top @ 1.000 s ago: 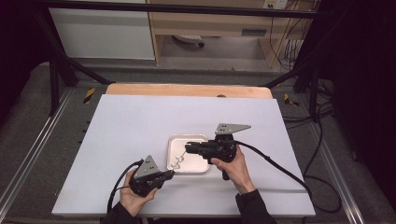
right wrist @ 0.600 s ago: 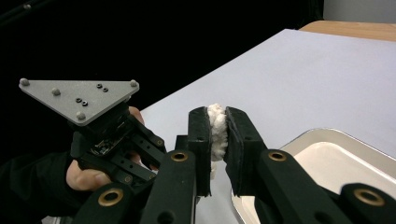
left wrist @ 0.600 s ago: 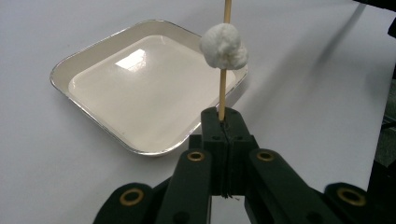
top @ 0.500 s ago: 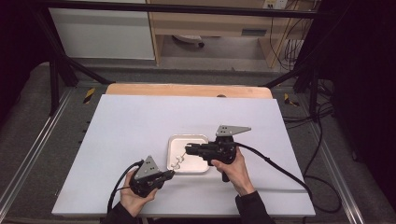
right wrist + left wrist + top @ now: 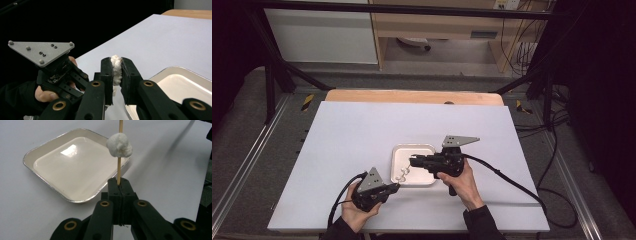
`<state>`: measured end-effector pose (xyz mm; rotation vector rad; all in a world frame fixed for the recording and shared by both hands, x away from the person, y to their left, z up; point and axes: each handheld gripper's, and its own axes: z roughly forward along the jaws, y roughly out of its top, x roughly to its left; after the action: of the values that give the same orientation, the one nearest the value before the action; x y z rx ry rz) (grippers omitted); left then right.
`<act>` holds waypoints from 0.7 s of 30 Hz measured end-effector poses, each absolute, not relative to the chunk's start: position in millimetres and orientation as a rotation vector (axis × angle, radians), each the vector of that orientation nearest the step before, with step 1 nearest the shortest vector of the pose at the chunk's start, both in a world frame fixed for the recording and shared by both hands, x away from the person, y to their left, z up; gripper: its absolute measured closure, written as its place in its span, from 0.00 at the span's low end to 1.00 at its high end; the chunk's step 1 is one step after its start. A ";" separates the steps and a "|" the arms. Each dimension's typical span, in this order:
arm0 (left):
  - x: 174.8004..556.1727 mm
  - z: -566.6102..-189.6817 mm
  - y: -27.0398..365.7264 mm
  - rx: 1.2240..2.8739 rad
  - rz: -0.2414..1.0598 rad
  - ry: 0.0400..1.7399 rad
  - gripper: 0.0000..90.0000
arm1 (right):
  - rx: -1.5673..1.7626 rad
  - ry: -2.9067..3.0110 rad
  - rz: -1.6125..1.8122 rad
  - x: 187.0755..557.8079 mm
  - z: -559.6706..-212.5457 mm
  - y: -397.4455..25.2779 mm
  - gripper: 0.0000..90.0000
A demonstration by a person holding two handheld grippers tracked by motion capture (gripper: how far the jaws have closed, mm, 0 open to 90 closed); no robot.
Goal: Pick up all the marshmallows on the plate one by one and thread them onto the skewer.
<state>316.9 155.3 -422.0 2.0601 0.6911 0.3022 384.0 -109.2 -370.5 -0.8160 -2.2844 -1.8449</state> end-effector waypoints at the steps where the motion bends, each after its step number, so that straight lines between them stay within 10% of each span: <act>1: 316.6 -422.0 155.0 2.059 0.305 0.693 0.99 | -0.818 -2.285 -1.844 383.9 -370.7 -109.1 0.90; 21: 318.1 -417.0 154.0 2.048 0.337 0.690 0.99 | -0.798 -2.343 -1.759 381.2 -381.9 -99.8 0.90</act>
<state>318.1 154.0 -417.0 2.0477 0.6901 0.3367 381.2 -99.8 -381.9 -0.7977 -2.3431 -1.7588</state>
